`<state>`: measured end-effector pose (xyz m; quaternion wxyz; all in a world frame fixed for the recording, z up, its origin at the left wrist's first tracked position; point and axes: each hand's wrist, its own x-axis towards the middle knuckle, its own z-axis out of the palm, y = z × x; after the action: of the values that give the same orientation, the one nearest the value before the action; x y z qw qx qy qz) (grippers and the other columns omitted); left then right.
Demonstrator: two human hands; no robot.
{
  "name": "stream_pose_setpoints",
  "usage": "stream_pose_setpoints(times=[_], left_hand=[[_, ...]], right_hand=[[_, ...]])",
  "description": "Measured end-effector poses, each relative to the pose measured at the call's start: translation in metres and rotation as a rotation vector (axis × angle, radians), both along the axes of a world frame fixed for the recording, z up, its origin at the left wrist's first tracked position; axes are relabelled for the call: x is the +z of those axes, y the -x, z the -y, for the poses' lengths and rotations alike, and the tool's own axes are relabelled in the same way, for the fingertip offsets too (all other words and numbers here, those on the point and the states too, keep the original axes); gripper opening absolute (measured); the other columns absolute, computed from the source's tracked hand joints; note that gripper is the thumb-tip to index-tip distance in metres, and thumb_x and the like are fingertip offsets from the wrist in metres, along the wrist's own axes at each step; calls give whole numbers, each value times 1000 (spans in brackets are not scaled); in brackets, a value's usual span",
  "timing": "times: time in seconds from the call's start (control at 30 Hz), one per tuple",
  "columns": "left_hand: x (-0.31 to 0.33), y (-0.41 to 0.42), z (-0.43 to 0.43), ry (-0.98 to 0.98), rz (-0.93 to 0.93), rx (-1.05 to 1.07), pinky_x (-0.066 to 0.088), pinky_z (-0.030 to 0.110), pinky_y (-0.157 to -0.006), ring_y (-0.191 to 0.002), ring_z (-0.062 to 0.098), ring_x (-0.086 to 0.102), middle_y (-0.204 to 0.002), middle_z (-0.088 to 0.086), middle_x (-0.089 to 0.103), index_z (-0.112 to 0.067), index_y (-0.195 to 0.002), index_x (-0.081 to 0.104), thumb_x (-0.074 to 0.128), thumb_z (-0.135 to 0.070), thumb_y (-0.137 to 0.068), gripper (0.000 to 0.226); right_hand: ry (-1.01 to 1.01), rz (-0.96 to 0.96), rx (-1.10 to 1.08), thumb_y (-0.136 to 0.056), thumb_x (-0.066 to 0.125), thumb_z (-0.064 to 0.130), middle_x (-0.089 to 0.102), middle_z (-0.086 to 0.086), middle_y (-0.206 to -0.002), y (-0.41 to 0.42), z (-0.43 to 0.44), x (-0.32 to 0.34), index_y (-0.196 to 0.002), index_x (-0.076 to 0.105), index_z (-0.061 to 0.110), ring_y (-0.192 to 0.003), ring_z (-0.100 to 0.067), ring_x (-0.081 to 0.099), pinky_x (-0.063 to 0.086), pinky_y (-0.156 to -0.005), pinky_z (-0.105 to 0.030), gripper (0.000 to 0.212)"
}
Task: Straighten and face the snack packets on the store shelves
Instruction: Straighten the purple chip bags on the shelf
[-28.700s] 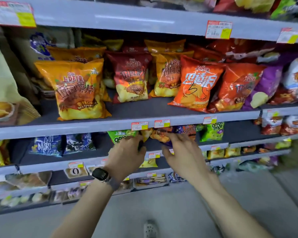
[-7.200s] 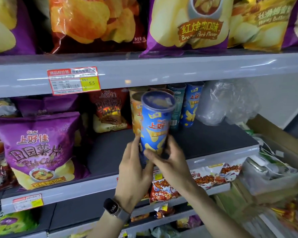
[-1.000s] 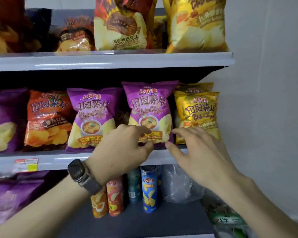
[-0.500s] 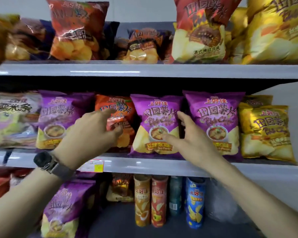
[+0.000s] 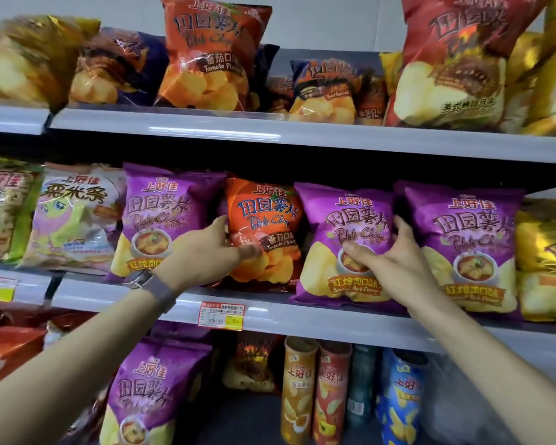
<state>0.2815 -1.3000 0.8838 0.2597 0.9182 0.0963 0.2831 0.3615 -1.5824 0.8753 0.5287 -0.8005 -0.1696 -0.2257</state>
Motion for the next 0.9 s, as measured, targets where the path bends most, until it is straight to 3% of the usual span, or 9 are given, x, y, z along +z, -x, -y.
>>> stream_pose_setpoints(times=[0.13, 0.27, 0.4, 0.53, 0.6, 0.67, 0.7, 0.8, 0.9], left_hand=[[-4, 6, 11, -273, 50, 40, 35, 33, -78, -91, 25, 58, -111, 0, 68, -22, -134, 49, 62, -63, -93, 59], [-6, 19, 6, -415, 73, 15, 47, 40, -75, -92, 32, 66, -94, 2, 67, -20, -106, 58, 49, -66, -90, 49], [-1, 42, -6, -428, 203, 60, 54, 40, -70, -84, 31, 68, -82, 4, 72, -22, -100, 72, 56, -55, -95, 38], [6, 62, -60, -186, 370, 175, 58, 45, -86, -98, 30, 71, -105, 0, 75, -26, -124, 69, 64, -58, -88, 48], [6, 66, -90, -50, 377, 218, 56, 47, -93, -102, 28, 67, -114, 1, 70, -19, -137, 59, 75, -47, -92, 56], [6, 60, -111, 101, 313, 195, 54, 45, -94, -99, 24, 65, -112, -3, 66, -13, -137, 57, 81, -42, -89, 61], [6, 57, -116, 202, 275, 127, 53, 41, -89, -93, 21, 68, -106, -6, 69, -15, -127, 62, 84, -44, -85, 55], [3, 41, -133, 406, 220, -73, 59, 36, -81, -89, 15, 78, -95, -4, 82, -19, -108, 75, 85, -57, -68, 56], [4, 29, -145, 525, 229, -143, 61, 49, -94, -101, 29, 78, -103, 4, 82, -13, -113, 77, 94, -53, -66, 64]], right_hand=[[309, 315, -159, -91, 73, 44, 21, 5, -169, 24, 3, -10, -163, 25, 21, -154, -18, 22, 23, -124, -36, 90], [512, 526, -91, -96, 62, 45, 35, 12, -160, 54, -9, -20, -155, 44, 23, -151, -7, 21, 20, -123, -28, 66], [510, 373, 141, -96, 62, 51, 33, 27, -158, 69, -44, -18, -158, 35, 35, -146, 4, 27, 19, -116, -12, 69], [237, -34, 427, -87, 75, 50, 43, 42, -120, 61, -83, -8, -163, 20, 36, -118, 11, 47, 34, -103, -19, 95], [167, -72, 479, -83, 76, 55, 43, 36, -137, 53, -100, -6, -164, 9, 36, -125, 10, 44, 33, -107, -19, 107], [150, -63, 433, -66, 70, 66, 14, 19, -169, 47, -114, -3, -165, -2, 33, -155, -9, 19, 18, -126, -35, 127], [122, -78, 423, -59, 69, 68, 14, 12, -171, 44, -121, -1, -165, -2, 33, -157, -15, 16, 17, -128, -40, 132], [10, -110, 412, -51, 74, 65, 53, 8, -147, 33, -133, -1, -160, 20, 34, -136, -18, 50, 39, -118, -45, 126], [27, -79, 386, -53, 73, 67, 46, 6, -151, 33, -136, -1, -162, 17, 36, -140, -20, 44, 36, -119, -47, 126]])
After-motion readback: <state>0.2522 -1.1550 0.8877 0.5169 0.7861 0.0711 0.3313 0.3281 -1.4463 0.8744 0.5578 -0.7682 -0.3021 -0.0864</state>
